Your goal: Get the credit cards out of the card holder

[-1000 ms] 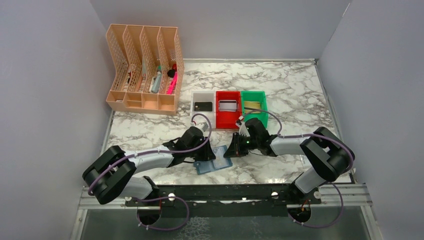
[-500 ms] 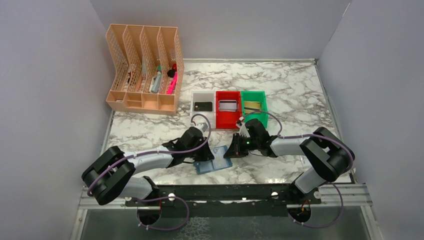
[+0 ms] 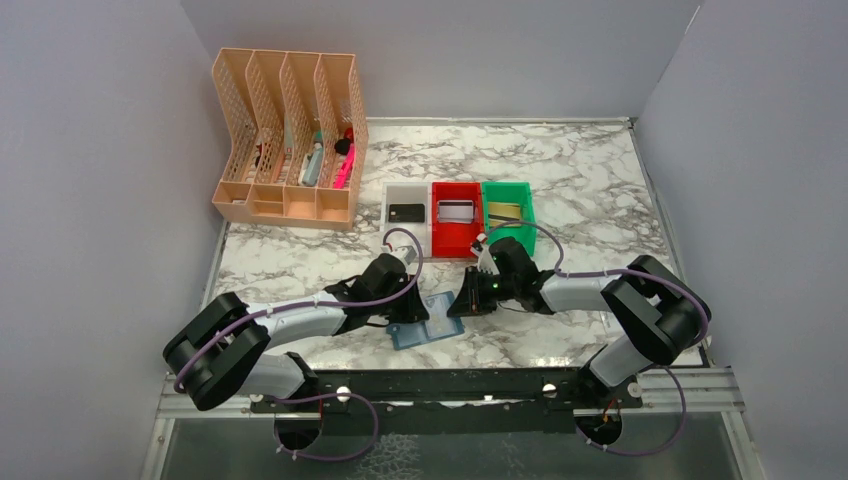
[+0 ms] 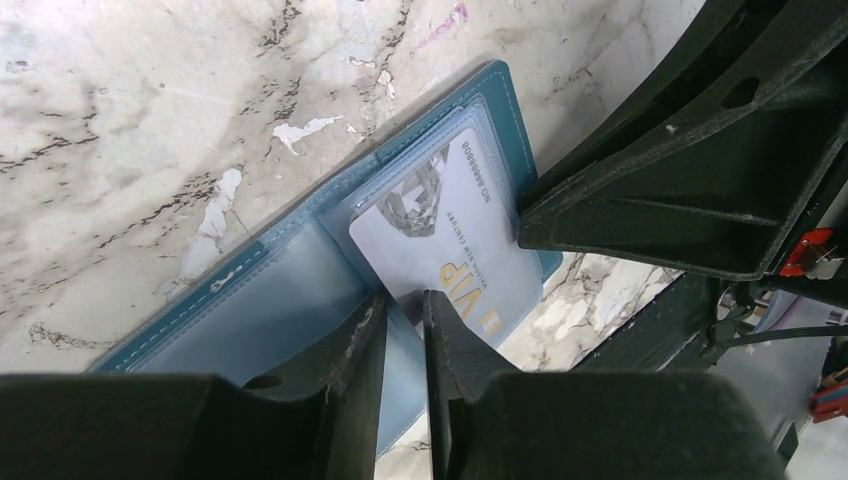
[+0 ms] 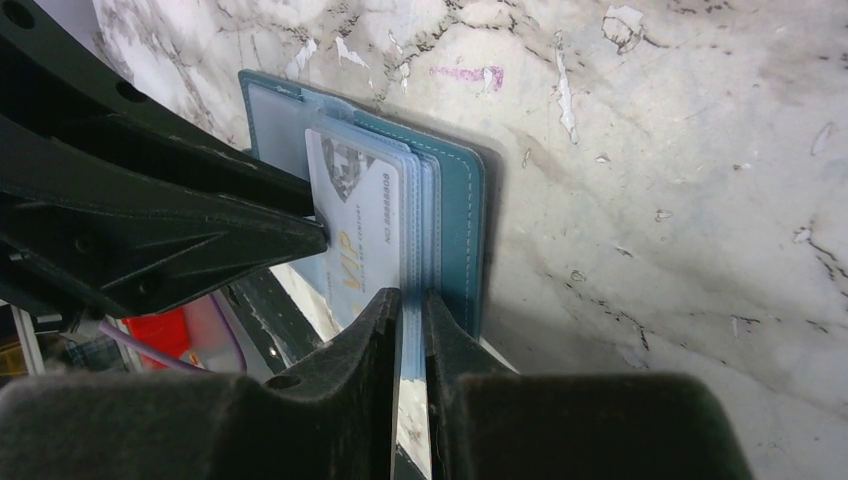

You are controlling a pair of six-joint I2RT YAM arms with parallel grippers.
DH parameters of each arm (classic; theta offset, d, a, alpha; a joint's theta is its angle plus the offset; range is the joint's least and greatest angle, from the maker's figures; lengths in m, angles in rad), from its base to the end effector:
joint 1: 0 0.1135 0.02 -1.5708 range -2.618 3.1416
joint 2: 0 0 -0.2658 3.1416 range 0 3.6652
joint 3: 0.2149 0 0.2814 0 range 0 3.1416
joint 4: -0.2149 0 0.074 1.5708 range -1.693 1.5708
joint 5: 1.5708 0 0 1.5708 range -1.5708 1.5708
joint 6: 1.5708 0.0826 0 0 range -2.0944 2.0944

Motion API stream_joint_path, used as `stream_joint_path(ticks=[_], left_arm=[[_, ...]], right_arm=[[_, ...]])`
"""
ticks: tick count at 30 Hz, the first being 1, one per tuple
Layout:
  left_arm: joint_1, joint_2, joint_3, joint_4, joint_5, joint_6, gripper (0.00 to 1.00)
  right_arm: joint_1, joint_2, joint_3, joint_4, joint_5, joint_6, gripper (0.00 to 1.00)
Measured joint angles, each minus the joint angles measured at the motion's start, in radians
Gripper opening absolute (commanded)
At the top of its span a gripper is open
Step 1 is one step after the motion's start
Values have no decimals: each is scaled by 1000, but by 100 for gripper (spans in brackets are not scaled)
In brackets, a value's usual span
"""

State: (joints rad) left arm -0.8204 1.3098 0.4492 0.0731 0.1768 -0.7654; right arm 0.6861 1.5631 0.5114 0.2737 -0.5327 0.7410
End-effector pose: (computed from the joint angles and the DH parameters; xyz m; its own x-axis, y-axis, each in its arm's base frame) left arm 0.1842 -0.2189 0.0909 -0.9059 -0.0285 -0.4225 0.2455 0.7777 -0.5787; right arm 0.2132 0.2287 0.0685 -0.9580 -0.0328 -0.2849 -0.2426 0.6228 0.7438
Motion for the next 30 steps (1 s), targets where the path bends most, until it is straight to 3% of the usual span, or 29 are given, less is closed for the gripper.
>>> stream_joint_path(ticks=[10, 19, 30], left_arm=[[0, -9, 0, -13, 0, 6, 12], [0, -35, 0, -56, -14, 9, 11], [0, -35, 1, -69, -14, 16, 11]], right_arm=[[0, 0, 11, -25, 7, -1, 17], [0, -2, 24, -58, 39, 0, 17], [10, -78, 39, -83, 45, -27, 24]])
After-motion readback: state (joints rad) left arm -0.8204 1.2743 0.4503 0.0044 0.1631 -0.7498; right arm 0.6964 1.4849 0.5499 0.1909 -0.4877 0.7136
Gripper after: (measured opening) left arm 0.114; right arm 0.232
